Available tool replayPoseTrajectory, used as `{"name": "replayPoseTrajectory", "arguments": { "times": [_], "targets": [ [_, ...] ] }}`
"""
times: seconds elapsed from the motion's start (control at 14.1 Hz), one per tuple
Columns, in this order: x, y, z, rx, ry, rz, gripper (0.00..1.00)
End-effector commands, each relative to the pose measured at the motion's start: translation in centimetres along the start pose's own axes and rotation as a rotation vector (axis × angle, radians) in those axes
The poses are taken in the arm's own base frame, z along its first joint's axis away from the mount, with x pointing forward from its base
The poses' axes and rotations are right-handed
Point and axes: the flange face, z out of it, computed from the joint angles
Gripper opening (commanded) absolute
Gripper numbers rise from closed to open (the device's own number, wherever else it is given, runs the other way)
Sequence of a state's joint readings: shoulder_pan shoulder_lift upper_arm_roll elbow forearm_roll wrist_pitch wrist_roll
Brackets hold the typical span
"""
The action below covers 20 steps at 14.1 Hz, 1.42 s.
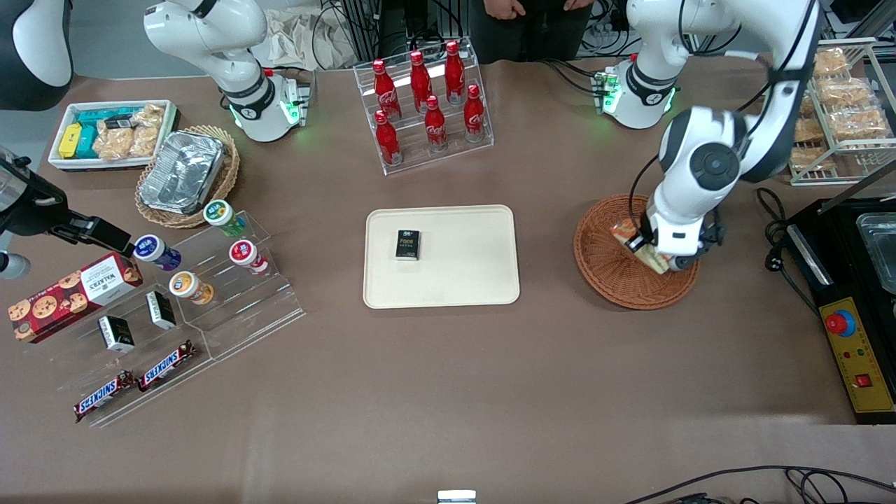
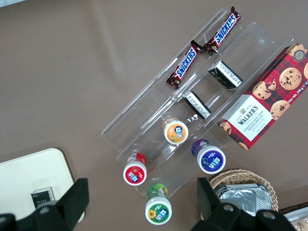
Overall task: Place sandwich from basket to tray
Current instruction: 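Lift the sandwich and carry it with the left gripper over the white tray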
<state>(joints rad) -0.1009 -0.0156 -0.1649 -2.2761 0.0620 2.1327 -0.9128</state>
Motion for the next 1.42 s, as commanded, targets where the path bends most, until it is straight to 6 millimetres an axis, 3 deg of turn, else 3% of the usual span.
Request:
{"name": "replayPoseTrajectory", "arguments": {
  "times": [0.0, 0.14, 0.28, 0.43, 0.64, 0.85, 1.06, 1.35],
  "targets": [
    [-1.3, 0.9, -8.2, 0.037, 0.002, 0.152, 0.00],
    [-2.8, 2.8, -12.7, 0.033, 0.013, 0.254, 0.00],
    [-4.5, 4.6, -15.1, -0.018, 0.016, 0.318, 0.00],
    [-7.4, 6.8, -16.5, -0.064, 0.014, 0.399, 0.00],
    [-13.0, 11.2, -16.0, -0.127, 0.060, 0.510, 0.00],
    [-18.1, 15.0, -14.5, -0.184, 0.072, 0.545, 0.00],
    [-19.7, 16.4, -11.7, -0.189, 0.063, 0.577, 0.00],
    [-19.4, 17.6, -2.5, -0.221, 0.060, 0.674, 0.00]
  ]
}}
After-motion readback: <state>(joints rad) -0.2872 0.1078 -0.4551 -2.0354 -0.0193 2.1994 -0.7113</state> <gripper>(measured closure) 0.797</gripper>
